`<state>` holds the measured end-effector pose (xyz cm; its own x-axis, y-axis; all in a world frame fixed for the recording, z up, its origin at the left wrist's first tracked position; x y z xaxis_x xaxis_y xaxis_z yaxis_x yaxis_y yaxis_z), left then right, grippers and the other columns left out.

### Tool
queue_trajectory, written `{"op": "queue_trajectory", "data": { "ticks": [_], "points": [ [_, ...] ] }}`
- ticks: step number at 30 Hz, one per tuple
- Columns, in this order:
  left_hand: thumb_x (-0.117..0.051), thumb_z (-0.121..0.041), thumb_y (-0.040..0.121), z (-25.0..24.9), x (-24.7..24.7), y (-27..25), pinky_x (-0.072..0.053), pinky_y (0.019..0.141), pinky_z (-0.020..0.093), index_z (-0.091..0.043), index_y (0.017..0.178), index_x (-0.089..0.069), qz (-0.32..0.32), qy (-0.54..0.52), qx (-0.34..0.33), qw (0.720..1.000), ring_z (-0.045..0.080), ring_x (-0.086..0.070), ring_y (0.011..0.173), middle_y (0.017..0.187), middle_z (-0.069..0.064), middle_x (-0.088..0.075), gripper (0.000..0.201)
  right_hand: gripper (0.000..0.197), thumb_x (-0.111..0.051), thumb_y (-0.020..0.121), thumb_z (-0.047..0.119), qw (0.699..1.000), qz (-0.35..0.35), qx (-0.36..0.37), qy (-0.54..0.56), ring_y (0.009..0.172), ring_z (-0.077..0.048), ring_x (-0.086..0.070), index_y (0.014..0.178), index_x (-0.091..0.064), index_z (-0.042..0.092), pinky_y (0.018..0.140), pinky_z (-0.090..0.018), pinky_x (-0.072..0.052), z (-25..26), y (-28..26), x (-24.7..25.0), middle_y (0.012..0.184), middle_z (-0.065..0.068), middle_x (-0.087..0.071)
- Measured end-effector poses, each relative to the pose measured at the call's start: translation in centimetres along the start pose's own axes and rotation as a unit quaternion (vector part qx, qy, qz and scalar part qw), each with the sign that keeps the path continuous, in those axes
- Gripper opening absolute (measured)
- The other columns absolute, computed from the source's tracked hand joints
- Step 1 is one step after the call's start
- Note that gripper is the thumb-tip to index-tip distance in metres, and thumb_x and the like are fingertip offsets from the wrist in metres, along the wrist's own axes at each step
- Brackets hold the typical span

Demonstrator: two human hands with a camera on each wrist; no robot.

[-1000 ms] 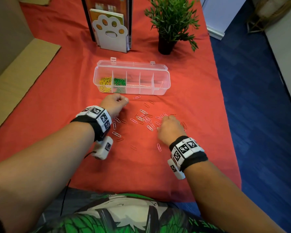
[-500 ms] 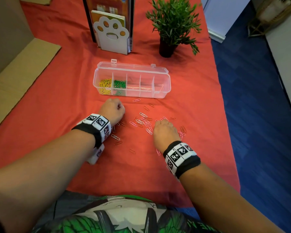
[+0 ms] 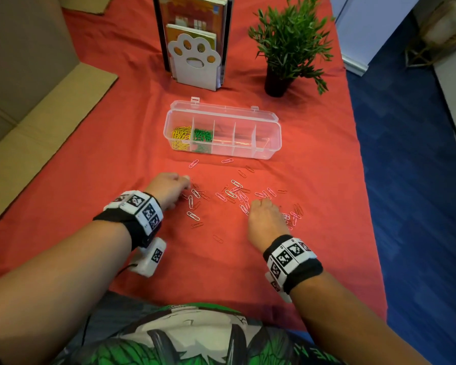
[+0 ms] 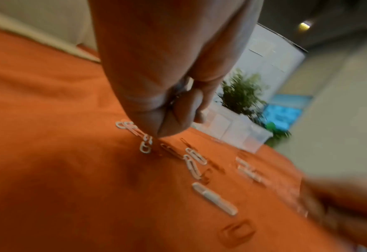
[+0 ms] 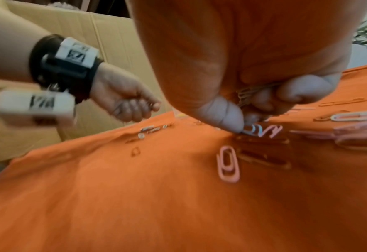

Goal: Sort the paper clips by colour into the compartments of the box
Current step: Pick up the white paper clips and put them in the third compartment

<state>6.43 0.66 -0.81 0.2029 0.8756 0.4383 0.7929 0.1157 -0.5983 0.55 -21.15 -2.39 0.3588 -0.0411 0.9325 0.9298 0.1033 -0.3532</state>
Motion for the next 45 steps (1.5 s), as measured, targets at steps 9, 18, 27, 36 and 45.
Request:
{"op": "queue_trajectory", "data": {
  "ticks": [9, 18, 27, 36, 45],
  "points": [
    [-0.069, -0.037, 0.074, 1.4, -0.9, -1.1, -0.048, 0.074, 0.031, -0.012, 0.074, -0.068, -0.06, 0.333, -0.105, 0.935, 0.029, -0.065, 0.088, 0.09, 0.009, -0.072, 0.024, 0.023, -0.057, 0.086, 0.006, 0.83, 0.048, -0.117, 0.543, 0.059, -0.009, -0.042, 0.072, -0.051, 0.023, 0.055, -0.024, -0.033, -0.6, 3.5, 3.2, 0.069, 0.005, -0.052],
    [-0.062, -0.021, 0.075, 2.1, -0.9, -1.5, -0.053, 0.077, 0.034, -0.01, 0.076, -0.07, -0.06, 0.332, -0.143, 0.931, 0.03, -0.065, 0.089, 0.087, 0.011, -0.072, 0.014, 0.021, -0.038, 0.091, -0.001, 0.574, 0.073, -0.159, 0.8, 0.057, -0.011, -0.043, 0.093, -0.056, 0.01, 0.048, -0.021, -0.038, -0.7, 5.5, 4.1, 0.071, -0.001, -0.047],
    [-0.056, -0.019, 0.078, 2.3, -0.9, -1.6, -0.05, 0.078, 0.034, -0.014, 0.083, -0.068, -0.008, 0.395, -0.17, 0.903, 0.031, -0.063, 0.095, 0.094, 0.011, -0.07, 0.014, 0.012, -0.049, 0.08, 0.006, 0.903, 0.018, -0.131, 0.408, 0.074, -0.02, -0.054, 0.086, -0.057, 0.013, 0.064, -0.028, -0.045, 1.2, 8.0, 3.7, 0.083, -0.003, -0.057],
    [-0.055, -0.023, 0.078, 2.6, -1.3, -2.1, -0.041, 0.07, 0.03, -0.015, 0.071, -0.055, 0.02, 0.274, -0.151, 0.949, 0.028, -0.057, 0.08, 0.082, 0.01, -0.063, 0.011, 0.035, -0.047, 0.081, 0.005, 0.998, -0.027, 0.011, 0.047, 0.11, -0.037, -0.05, 0.116, -0.043, 0.003, 0.09, -0.045, -0.046, 3.8, 7.5, 2.2, 0.117, -0.02, -0.048],
    [-0.035, -0.006, 0.05, 1.0, 0.8, -2.7, -0.024, 0.043, 0.016, -0.015, 0.056, -0.038, 0.142, -0.475, 0.002, 0.868, 0.012, -0.03, 0.038, 0.051, 0.003, -0.046, 0.011, 0.013, -0.049, 0.081, 0.005, 0.953, -0.045, -0.051, 0.297, 0.09, -0.024, -0.055, 0.089, -0.057, 0.01, 0.079, -0.031, -0.046, 1.6, 6.9, 3.3, 0.096, -0.007, -0.055]
  ]
}}
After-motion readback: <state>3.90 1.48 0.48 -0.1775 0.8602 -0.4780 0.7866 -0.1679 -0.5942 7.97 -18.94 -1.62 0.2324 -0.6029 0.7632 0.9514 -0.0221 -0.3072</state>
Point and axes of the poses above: each hand's wrist, its own y-axis towards the middle knuckle, its own x-axis out of the back of the hand, z = x × y, the point moved 1 cm from there along y, towards the middle knuckle
